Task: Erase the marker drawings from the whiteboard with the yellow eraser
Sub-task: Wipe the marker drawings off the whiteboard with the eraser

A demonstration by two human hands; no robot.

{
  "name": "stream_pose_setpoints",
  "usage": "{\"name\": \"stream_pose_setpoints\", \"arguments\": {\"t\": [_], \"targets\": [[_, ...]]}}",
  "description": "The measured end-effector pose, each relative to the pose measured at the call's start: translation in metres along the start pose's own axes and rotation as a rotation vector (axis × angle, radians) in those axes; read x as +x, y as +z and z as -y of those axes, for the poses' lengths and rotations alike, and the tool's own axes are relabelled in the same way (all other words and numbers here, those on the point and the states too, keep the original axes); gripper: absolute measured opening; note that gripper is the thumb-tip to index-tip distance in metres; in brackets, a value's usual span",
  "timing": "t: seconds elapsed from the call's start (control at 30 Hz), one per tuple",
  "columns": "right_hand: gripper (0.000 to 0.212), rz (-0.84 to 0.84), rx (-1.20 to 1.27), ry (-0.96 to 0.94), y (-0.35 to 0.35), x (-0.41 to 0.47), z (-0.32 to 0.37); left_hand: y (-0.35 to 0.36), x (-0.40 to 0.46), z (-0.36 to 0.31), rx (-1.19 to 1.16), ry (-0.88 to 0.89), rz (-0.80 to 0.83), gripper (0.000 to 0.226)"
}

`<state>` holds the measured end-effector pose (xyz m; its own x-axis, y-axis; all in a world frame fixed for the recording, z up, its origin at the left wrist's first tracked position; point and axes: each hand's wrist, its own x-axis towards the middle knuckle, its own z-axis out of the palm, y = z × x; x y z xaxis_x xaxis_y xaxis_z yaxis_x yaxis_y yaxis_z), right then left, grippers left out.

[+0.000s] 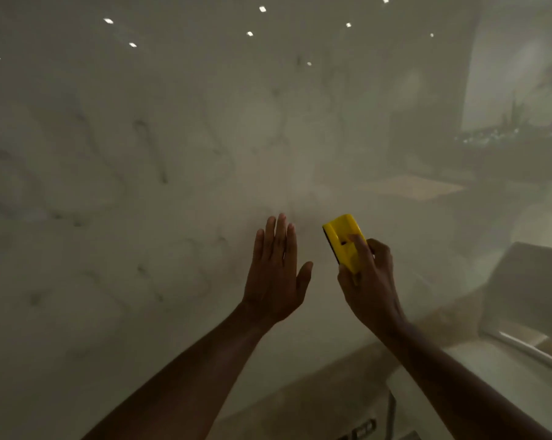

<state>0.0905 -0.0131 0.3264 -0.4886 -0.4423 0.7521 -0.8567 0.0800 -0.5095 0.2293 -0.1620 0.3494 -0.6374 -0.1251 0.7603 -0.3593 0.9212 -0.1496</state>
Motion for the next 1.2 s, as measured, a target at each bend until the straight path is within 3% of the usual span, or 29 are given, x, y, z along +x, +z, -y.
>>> {"name": "stream_pose_setpoints", "arguments": {"t": [0.33, 0.7, 0.93, 1.2], "targets": [[0.066, -0.160, 0.182, -0.333, 0.019, 0.113, 0.183, -0.167, 0.041, 0.146, 0.270, -0.020, -0.231, 0.075], [0.064, -0.243, 0.247, -0.555, 0.058, 0.191, 0.346, -0.337, 0.023, 0.289, 0.572, -0.146, -0.355, 0.074], [0.064, -0.234, 0.236, -0.642, 0.079, 0.211, 0.415, -0.406, -0.017, 0.354, 0.681, -0.241, -0.386, 0.074], [0.060, -0.279, 0.106, -0.716, 0.100, 0.225, 0.472, -0.438, -0.052, 0.394, 0.695, -0.344, -0.400, 0.073]]}}
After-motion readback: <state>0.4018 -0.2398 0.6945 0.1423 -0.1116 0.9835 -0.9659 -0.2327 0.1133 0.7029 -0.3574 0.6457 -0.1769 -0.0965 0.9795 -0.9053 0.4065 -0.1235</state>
